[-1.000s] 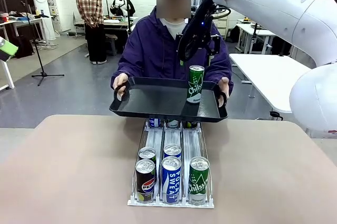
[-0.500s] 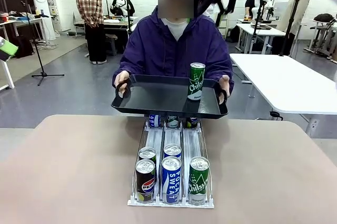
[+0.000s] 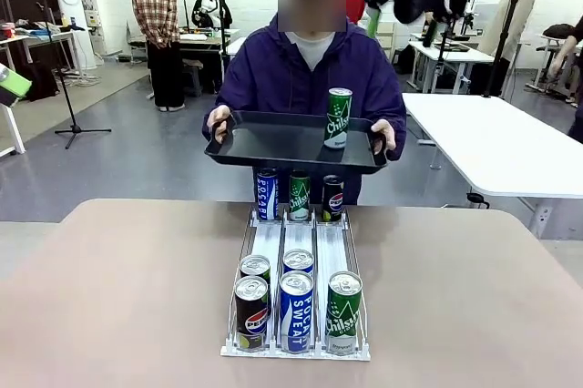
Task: Retrieve and hand over the desired beverage to the person.
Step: Place the picked can on the Handle tray extended by the person, then pick up another can of the same type that the person held from the Automatic Can Dispenser.
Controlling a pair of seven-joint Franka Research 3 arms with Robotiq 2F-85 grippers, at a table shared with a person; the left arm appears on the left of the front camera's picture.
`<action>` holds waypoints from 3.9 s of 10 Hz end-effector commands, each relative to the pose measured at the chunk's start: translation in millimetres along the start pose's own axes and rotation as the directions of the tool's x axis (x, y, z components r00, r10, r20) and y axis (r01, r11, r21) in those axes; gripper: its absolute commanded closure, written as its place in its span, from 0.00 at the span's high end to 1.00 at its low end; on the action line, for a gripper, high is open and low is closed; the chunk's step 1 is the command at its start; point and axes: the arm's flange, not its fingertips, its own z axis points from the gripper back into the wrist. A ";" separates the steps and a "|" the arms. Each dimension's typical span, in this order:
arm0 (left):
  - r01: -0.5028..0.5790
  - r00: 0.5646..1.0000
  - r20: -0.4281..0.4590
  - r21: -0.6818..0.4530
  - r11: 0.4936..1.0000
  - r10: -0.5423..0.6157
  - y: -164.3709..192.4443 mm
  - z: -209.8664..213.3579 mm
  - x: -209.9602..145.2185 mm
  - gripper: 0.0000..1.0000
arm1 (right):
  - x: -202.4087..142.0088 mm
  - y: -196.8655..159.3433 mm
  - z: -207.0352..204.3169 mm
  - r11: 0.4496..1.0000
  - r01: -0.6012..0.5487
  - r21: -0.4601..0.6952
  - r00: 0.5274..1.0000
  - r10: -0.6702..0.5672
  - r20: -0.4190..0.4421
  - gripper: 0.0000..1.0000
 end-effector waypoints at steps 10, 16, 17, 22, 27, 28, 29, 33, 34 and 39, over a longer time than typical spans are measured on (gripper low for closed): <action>0.013 1.000 0.006 -0.007 1.000 -0.013 0.8 2.0 -0.1 1.00 | -89.6 -93.2 -63.5 1.000 -0.012 -0.002 1.000 0.012 -0.022 1.00; 0.013 1.000 0.006 -0.007 1.000 -0.013 0.8 2.0 -0.1 1.00 | -88.2 -93.0 -63.5 1.000 -0.016 0.001 1.000 0.016 -0.024 1.00; 0.013 1.000 0.006 -0.007 1.000 -0.013 0.8 2.0 -0.1 1.00 | -106.0 -131.5 -56.0 0.976 -0.202 0.086 0.979 0.203 -0.008 1.00; 0.013 1.000 0.006 -0.007 1.000 -0.013 0.8 2.0 -0.1 1.00 | -142.5 -274.9 -35.5 0.776 -0.588 0.227 0.799 0.514 0.314 1.00; 0.013 1.000 0.006 -0.007 1.000 -0.013 0.8 2.0 -0.1 1.00 | -163.4 -332.3 -28.9 0.787 -0.561 0.255 0.780 0.401 0.480 1.00; 0.013 1.000 0.006 -0.007 1.000 -0.013 0.8 2.0 -0.1 1.00 | -165.5 -331.5 -27.7 0.800 -0.545 0.250 0.789 0.389 0.475 1.00; 0.013 1.000 0.006 -0.007 1.000 -0.013 0.8 2.0 -0.1 1.00 | -167.6 -329.0 -24.4 0.807 -0.540 0.240 0.794 0.392 0.465 1.00; 0.013 1.000 0.006 -0.007 1.000 -0.013 0.8 2.0 -0.1 1.00 | -160.8 -339.3 -18.7 0.794 -0.550 0.259 0.793 0.399 0.460 1.00; 0.013 1.000 0.006 -0.007 1.000 -0.013 0.8 2.0 -0.1 1.00 | -160.8 -339.3 -18.7 0.794 -0.550 0.259 0.793 0.399 0.460 1.00; 0.013 1.000 0.006 -0.007 1.000 -0.013 0.8 2.0 -0.1 1.00 | -160.8 -339.3 -18.7 0.794 -0.550 0.259 0.793 0.399 0.460 1.00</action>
